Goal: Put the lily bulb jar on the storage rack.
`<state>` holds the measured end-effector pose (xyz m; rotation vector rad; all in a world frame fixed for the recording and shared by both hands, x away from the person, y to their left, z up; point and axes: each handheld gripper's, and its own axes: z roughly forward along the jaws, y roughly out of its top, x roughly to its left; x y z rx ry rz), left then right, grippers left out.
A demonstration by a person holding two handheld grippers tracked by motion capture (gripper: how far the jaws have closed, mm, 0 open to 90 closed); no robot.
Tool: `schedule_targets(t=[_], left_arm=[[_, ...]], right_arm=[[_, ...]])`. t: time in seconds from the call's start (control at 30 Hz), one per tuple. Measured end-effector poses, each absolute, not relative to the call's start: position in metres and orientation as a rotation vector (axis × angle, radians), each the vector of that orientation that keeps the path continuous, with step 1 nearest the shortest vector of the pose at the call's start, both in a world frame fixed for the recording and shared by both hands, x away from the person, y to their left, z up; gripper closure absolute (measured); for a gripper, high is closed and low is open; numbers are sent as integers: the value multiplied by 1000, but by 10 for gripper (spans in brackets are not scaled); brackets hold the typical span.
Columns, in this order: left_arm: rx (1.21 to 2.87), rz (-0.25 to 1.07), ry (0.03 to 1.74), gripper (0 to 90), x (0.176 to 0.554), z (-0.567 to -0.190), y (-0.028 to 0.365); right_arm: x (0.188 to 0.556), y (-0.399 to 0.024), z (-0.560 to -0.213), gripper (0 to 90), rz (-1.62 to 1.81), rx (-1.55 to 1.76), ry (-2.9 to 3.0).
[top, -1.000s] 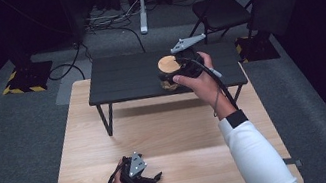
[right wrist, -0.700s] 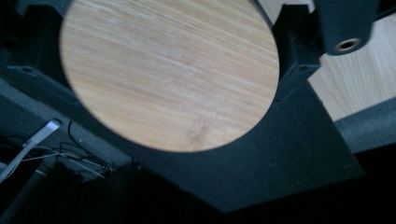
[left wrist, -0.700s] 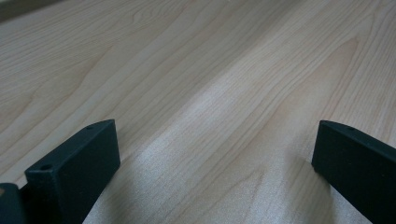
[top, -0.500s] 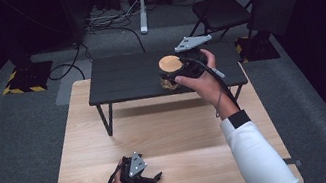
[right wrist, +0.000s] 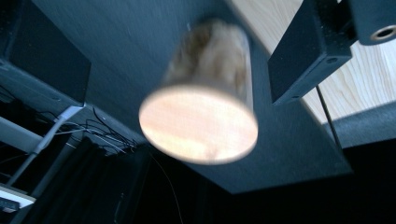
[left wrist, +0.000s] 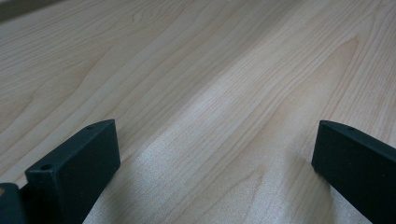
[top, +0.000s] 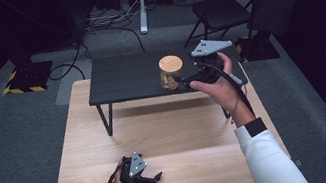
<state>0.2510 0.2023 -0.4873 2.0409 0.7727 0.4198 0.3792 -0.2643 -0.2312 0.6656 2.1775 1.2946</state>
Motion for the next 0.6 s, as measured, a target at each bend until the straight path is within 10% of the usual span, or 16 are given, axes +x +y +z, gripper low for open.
schedule_targets(t=[0.6], left_arm=[[2041,421,774,10,251,-487,202]], right_arm=[[312,-314,-294,58,1249,694,2150]])
